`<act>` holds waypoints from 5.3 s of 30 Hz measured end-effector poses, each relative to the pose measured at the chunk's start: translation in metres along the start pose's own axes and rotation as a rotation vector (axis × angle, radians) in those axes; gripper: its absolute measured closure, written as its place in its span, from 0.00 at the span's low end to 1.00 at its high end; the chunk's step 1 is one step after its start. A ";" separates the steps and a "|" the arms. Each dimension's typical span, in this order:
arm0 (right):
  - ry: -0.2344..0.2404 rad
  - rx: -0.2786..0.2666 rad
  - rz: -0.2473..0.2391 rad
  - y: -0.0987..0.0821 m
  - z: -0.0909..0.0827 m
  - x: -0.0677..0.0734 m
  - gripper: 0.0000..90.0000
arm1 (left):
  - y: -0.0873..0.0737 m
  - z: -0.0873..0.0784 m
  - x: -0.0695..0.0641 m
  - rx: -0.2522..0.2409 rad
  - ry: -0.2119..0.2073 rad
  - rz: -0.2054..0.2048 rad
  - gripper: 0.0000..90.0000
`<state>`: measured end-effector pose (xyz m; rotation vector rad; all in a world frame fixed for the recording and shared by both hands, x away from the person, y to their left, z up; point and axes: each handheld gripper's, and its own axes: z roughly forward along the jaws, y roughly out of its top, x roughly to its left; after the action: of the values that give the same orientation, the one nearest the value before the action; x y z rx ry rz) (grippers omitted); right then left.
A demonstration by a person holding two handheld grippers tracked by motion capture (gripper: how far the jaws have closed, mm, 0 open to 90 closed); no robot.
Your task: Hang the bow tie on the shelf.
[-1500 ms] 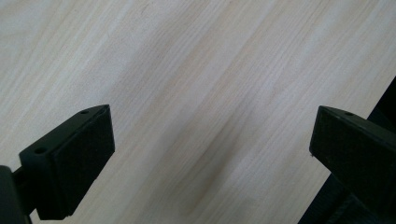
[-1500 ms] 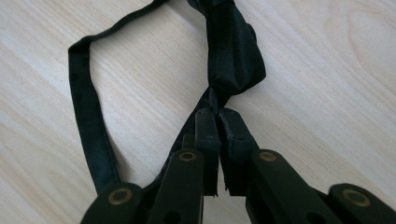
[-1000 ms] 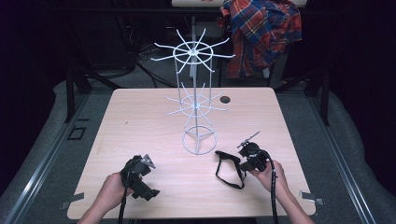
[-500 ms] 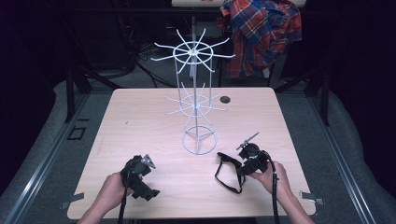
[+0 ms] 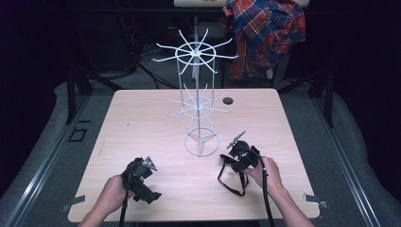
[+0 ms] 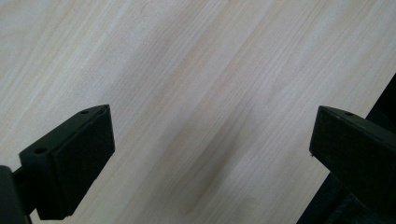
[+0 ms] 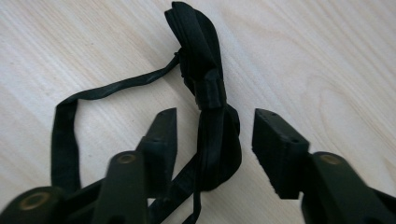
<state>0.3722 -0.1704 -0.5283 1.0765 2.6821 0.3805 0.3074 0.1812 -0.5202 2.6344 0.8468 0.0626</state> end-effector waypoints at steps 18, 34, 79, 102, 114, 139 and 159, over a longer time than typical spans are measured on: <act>0.050 -0.061 0.086 -0.002 -0.004 -0.018 0.84 | 0.000 0.000 0.000 0.005 0.006 -0.002 0.00; 0.003 -0.286 0.091 -0.011 -0.063 -0.024 0.84 | 0.000 0.000 0.000 0.007 0.006 0.002 0.00; -0.031 -0.542 0.116 -0.004 -0.120 -0.032 0.84 | 0.002 0.002 -0.002 0.019 -0.001 0.019 0.01; -0.059 -0.621 0.125 0.011 -0.137 -0.041 0.84 | 0.003 0.003 -0.003 0.028 -0.002 0.035 0.01; -0.047 -0.632 0.146 0.022 -0.135 -0.048 0.84 | 0.004 0.003 -0.004 0.031 -0.004 0.036 0.01; 0.097 -0.606 0.248 0.029 -0.105 -0.071 0.84 | 0.004 0.003 -0.004 0.033 -0.004 0.039 0.01; 0.212 -0.603 0.278 0.033 -0.086 -0.068 0.84 | 0.004 0.003 -0.004 0.034 -0.002 0.044 0.01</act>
<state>0.4152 -0.2080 -0.4289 1.2476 2.3112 1.3151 0.3066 0.1748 -0.5217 2.6843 0.7959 0.0572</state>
